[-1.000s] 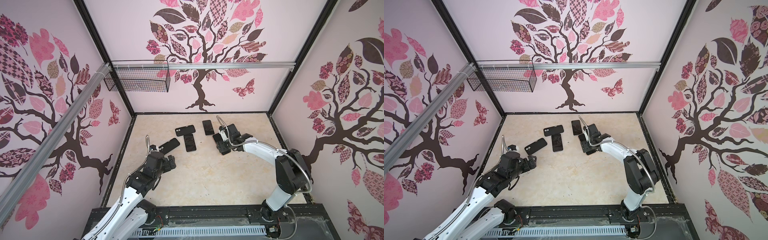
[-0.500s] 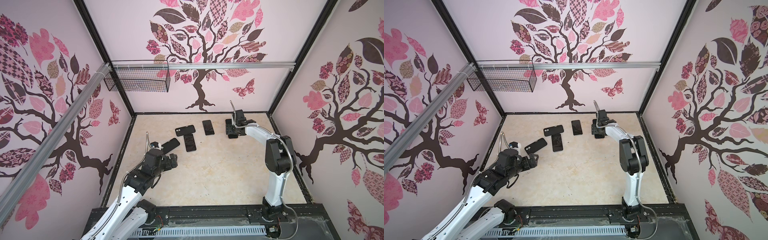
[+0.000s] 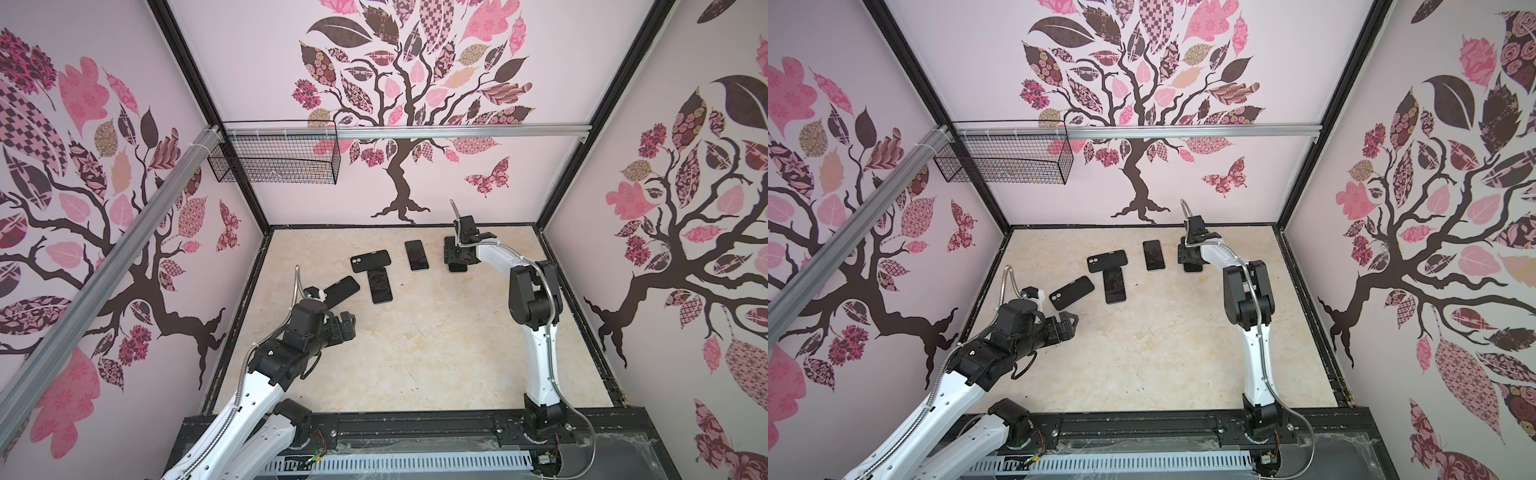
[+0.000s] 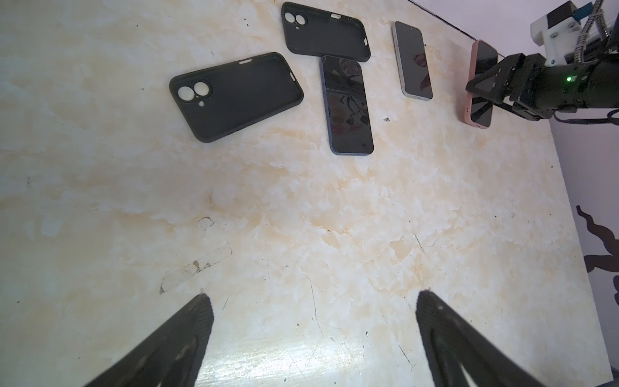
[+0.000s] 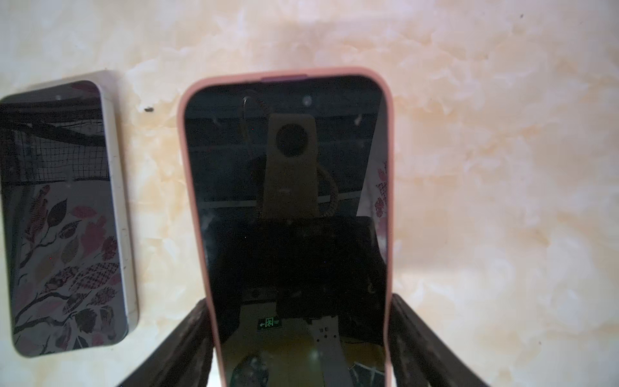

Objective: Put the phone into the phone case
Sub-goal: 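Carry the cased phone farther from the robot with the right gripper, then set down the cased phone with the right gripper while the left nears the black cases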

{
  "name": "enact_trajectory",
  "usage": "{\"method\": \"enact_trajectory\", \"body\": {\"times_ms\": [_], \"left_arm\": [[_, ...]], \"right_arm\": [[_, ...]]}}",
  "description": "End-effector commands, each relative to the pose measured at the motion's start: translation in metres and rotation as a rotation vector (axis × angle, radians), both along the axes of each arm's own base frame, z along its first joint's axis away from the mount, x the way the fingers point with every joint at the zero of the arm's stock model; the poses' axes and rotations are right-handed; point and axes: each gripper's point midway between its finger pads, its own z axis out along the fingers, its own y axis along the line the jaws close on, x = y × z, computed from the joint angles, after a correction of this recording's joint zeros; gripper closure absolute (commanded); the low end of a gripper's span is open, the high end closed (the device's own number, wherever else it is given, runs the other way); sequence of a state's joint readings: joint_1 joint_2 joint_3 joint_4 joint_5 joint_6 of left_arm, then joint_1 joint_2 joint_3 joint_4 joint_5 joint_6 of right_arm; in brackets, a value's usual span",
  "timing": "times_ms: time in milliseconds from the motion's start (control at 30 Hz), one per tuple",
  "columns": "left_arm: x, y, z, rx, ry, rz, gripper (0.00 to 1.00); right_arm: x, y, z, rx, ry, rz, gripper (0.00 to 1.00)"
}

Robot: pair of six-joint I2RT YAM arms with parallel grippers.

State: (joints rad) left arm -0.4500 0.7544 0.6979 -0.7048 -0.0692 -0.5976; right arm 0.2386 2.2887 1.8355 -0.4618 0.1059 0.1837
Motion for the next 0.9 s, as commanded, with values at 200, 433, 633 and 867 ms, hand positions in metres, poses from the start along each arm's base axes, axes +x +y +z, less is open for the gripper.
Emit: {"method": "enact_trajectory", "body": {"times_ms": [200, 433, 633, 867], "left_arm": [[0.001, 0.008, 0.012, 0.035, -0.010, 0.024, 0.02], [0.003, 0.012, 0.005, 0.057, 0.021, 0.057, 0.02], [0.006, 0.015, -0.001, 0.061, 0.043, 0.090, 0.02], [0.012, 0.024, -0.008, 0.088, 0.048, 0.154, 0.02]], "right_arm": [[0.011, -0.004, -0.017, 0.012, 0.026, -0.053, 0.63], [0.008, -0.010, -0.025, -0.002, 0.042, -0.066, 0.46], [0.005, -0.008, -0.025, 0.035, 0.053, -0.055, 0.23], [0.003, -0.010, -0.009, 0.068, 0.034, -0.066, 0.04]]}}
